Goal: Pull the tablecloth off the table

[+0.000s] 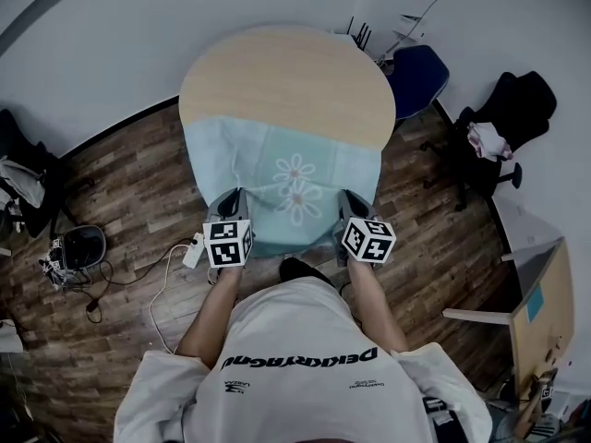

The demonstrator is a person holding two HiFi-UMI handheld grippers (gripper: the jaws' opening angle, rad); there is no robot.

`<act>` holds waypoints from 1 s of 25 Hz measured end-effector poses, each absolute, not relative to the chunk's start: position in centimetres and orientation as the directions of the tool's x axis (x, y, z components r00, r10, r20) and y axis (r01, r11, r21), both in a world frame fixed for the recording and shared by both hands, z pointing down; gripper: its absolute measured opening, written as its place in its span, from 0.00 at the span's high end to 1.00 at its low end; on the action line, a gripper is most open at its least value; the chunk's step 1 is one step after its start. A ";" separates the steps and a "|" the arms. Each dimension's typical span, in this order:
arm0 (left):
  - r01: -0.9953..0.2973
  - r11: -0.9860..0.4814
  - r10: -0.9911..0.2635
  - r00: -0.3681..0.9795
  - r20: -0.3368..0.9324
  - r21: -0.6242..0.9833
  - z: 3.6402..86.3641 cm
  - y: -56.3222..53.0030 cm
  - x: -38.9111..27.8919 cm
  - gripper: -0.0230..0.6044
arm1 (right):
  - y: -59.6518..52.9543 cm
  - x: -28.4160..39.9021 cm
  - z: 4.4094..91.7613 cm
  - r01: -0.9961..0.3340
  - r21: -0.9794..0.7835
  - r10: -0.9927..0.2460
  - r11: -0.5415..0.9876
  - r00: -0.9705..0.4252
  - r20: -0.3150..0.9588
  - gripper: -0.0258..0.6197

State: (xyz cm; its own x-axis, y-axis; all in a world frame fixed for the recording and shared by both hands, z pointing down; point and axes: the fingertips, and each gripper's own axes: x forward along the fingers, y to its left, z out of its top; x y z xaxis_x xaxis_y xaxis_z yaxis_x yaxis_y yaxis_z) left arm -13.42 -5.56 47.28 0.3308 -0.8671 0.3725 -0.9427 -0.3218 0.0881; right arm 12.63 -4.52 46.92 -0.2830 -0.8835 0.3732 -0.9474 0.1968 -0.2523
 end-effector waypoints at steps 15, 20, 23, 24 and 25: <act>-0.942 -0.330 -0.910 0.336 0.242 0.063 41.2 1.0 -14.5 0.94 | 1.4 11.1 42.2 -0.953 -0.220 -0.927 0.208 -0.264 0.266 0.91; -0.947 -0.319 -0.922 0.321 0.218 0.049 40.4 2.6 -14.9 0.94 | 2.6 11.0 41.6 -0.954 -0.221 -0.934 0.201 -0.254 0.251 0.91; -0.950 -0.309 -0.927 0.311 0.210 0.043 40.1 3.3 -15.0 0.94 | 3.1 11.1 41.1 -0.955 -0.218 -0.937 0.201 -0.252 0.241 0.91; -0.951 -0.305 -0.928 0.308 0.209 0.045 40.1 3.5 -15.0 0.94 | 3.3 11.1 41.0 -0.955 -0.215 -0.938 0.203 -0.253 0.237 0.91; -0.952 -0.301 -0.930 0.305 0.207 0.048 40.1 3.6 -15.1 0.94 | 3.4 11.1 40.8 -0.956 -0.211 -0.939 0.205 -0.253 0.232 0.91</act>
State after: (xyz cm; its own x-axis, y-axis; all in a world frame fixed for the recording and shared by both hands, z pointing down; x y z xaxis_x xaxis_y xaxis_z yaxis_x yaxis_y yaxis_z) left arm -15.07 3.60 40.10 0.3047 -0.9297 0.2072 -0.9523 -0.3014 0.0478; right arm 11.11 3.37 40.84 -0.2531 -0.9391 0.2323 -0.9557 0.2054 -0.2109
